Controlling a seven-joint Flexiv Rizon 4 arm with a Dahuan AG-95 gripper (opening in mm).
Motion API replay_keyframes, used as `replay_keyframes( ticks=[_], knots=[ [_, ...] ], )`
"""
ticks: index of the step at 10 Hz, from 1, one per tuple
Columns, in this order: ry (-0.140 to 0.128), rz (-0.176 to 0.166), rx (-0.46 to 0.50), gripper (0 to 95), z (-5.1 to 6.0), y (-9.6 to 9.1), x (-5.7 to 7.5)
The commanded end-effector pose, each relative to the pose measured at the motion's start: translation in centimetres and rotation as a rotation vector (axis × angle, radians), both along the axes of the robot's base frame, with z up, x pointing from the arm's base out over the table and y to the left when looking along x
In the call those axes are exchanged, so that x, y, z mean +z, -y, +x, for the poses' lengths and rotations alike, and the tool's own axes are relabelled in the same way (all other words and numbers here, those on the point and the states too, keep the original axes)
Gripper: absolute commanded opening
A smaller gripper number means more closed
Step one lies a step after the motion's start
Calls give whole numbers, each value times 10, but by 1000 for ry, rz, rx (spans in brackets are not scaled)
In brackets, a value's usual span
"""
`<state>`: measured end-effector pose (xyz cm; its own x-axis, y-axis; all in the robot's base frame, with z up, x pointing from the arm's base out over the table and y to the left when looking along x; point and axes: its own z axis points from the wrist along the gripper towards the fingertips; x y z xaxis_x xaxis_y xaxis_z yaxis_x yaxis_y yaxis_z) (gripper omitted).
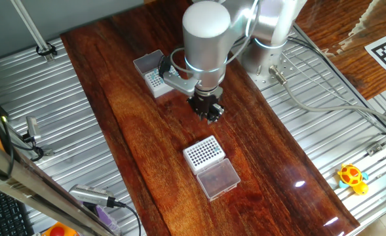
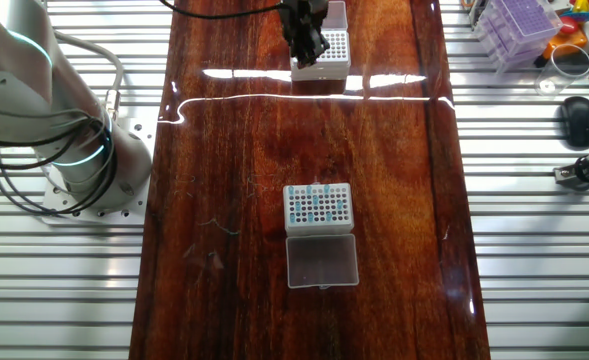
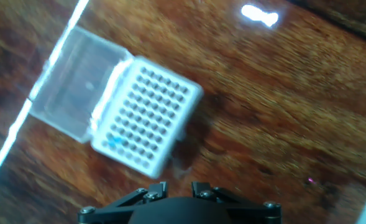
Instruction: Transfer all medium pipette tips from one holder to another
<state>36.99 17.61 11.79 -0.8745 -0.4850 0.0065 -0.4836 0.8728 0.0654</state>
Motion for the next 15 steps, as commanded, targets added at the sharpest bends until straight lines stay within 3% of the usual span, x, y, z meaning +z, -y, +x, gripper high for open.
replay_keyframes(
  ticks=[1,3,4,5,6,8,9,10,12,14,15],
  knots=[
    [-8,-16,-175,190,0,0,-1],
    [-21,-16,-225,190,0,0,-1],
    [-14,-15,-211,190,-3,4,-4],
    [-12,-14,-186,190,0,20,-6],
    [-11,-12,-145,190,7,42,-8],
    [-10,-7,19,190,35,123,-8],
    [-11,-8,51,190,41,137,-7],
    [-14,-5,105,190,52,163,-4],
    [-28,-3,73,190,53,166,-3],
    [-27,-9,-11,190,53,166,-3],
    [-31,-23,-99,190,53,166,-3]
  ],
)
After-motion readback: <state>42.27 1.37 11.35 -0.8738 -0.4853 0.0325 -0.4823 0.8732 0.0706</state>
